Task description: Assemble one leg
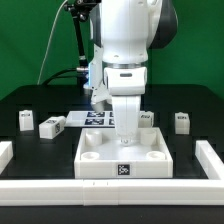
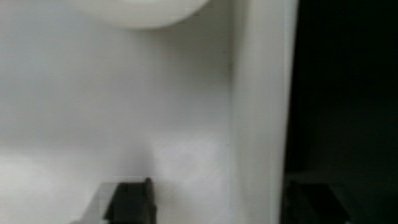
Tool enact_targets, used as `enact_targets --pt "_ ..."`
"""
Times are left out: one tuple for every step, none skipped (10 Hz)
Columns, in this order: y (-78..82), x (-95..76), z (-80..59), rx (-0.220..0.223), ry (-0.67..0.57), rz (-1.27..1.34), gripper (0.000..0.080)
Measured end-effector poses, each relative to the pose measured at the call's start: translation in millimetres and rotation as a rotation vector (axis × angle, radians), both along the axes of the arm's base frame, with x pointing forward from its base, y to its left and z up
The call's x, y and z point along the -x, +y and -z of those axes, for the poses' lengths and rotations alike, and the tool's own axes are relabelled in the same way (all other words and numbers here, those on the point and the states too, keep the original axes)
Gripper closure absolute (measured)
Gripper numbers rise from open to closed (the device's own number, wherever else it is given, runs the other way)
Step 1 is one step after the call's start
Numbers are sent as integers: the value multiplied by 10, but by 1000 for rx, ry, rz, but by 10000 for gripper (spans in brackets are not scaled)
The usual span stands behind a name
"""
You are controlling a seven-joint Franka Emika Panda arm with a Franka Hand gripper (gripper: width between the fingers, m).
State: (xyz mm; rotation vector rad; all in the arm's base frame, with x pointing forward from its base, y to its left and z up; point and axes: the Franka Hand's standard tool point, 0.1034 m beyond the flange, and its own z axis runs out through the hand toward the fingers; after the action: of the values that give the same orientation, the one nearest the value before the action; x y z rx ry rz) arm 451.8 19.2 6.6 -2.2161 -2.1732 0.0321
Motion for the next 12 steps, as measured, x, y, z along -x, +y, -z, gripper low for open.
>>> enact_targets --pt "0 1 1 0 0 0 561" --pt "-1 3 3 0 1 0 694" --pt "-1 -1 0 0 0 0 694" --pt "-1 -1 0 0 -1 0 742" --pt "0 -1 0 0 -1 0 742" --pt "0 -2 0 0 -1 0 742" --pt "0 -2 0 0 -1 0 742" --pt "0 -2 0 0 -1 0 742" --pt "0 -1 0 0 -1 0 742" --pt "4 -2 -1 0 -1 -1 742" --pt "73 -37 -4 -4 -3 1 742" --pt "179 -115 -6 -12 -10 -9 742"
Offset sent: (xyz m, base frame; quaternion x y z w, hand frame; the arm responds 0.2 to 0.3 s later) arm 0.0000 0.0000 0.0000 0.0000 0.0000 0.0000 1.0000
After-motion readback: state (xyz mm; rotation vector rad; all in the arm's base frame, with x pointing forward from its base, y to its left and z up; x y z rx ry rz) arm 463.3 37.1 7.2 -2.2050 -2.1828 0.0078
